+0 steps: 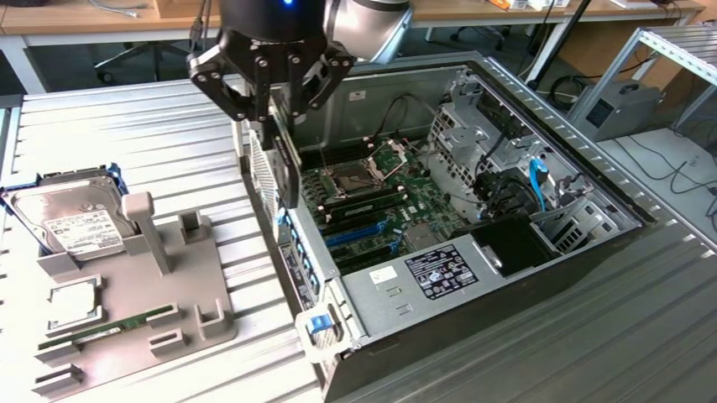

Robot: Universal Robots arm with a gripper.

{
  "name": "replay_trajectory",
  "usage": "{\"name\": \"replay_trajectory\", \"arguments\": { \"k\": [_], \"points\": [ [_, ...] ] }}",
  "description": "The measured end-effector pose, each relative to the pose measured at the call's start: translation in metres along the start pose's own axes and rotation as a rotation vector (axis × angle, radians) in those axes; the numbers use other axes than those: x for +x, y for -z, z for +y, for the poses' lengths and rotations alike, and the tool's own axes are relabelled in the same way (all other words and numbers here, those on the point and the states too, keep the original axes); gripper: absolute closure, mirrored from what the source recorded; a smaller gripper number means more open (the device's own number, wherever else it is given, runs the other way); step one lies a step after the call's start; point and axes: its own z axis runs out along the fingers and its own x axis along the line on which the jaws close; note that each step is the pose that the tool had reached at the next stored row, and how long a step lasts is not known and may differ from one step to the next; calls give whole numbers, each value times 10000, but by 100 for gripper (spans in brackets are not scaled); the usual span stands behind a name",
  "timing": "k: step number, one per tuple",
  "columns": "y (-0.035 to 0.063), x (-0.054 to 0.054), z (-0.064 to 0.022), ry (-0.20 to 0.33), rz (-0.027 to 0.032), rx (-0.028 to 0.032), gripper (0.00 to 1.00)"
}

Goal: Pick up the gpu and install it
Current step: 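Pick up the gpu and move the gpu toward the slot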

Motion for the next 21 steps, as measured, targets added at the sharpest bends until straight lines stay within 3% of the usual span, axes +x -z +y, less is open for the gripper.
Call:
{"name": "replay_trajectory", "arguments": {
  "k": [8,21],
  "points": [
    [-9,-318,24,-1,-1,0,73],
    [-27,-978,72,0,-1,-1,73]
  ]
}}
